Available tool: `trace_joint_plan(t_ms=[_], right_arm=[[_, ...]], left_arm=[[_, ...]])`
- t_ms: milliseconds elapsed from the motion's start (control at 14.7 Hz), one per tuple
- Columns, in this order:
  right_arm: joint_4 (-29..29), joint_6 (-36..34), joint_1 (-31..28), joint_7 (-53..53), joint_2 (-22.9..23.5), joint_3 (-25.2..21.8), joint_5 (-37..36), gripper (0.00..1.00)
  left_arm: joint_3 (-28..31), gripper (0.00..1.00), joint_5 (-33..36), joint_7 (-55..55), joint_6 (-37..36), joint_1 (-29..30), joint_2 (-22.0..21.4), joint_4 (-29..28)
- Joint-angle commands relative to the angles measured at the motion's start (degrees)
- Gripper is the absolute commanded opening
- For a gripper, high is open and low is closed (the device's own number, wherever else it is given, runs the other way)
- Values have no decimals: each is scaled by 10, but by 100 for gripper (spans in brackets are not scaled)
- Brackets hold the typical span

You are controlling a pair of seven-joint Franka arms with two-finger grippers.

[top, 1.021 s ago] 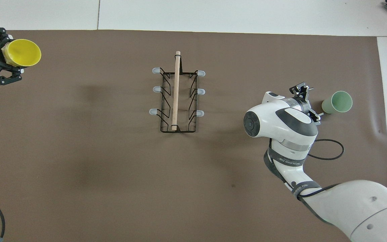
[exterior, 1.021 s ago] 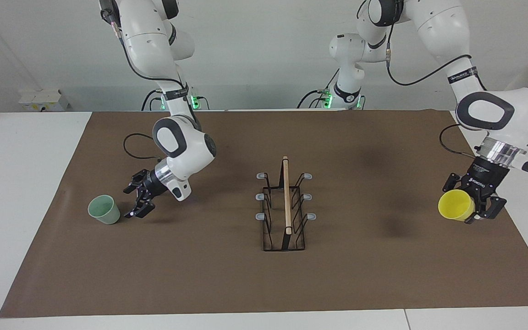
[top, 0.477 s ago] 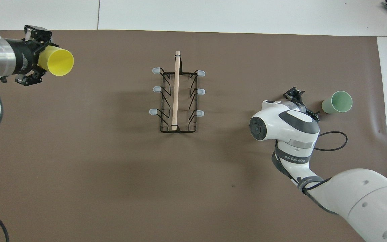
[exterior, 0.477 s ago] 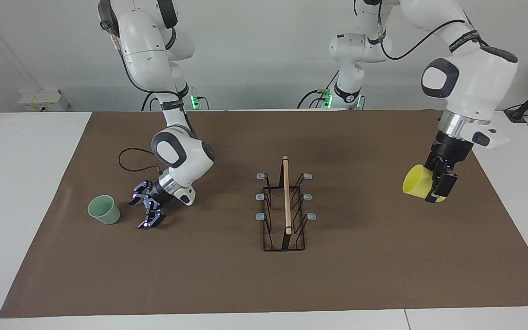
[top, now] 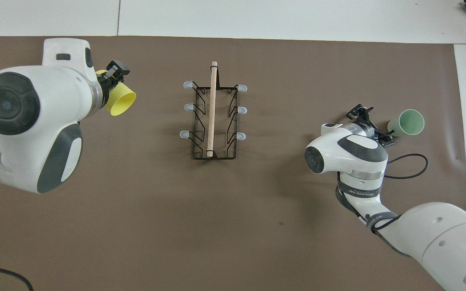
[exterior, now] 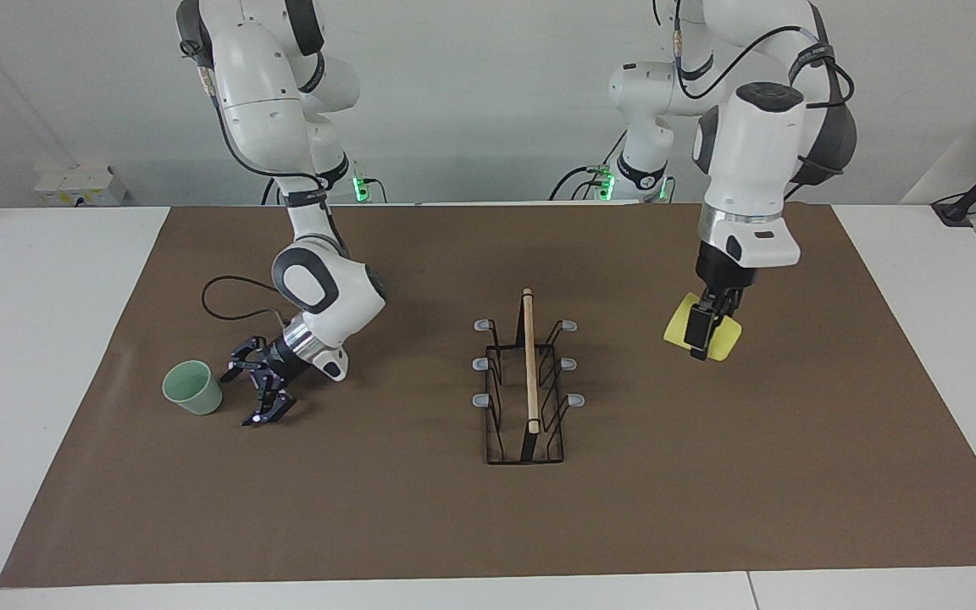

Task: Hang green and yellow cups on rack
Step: 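Carry the yellow cup with the left gripper toward the rack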

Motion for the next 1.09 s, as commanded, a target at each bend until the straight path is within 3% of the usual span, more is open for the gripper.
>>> trace_joint_plan(t_ms=[0,204,545,749,1021], right_arm=[[-8,-15,-7,14,-8,2,-31,100],[-9,-21,-8,15,-9,2,-35,100],[-36,-43,-14,78,-16,5,-24,100],[-47,-51,-13,112,-20,5,2,100],[-61,-63,-8,116,-27,5,3,100]], left_arm=[[-39,0,85,-54,16,1,-49,-75],[-67,0,176,-140,109,1,-60,-125],[-95,0,319,-270,139,0,-35,-143],[-96,0,334,-280,193,5,-25,-147],[-98,0,334,-280,207,0,-28,-169]])
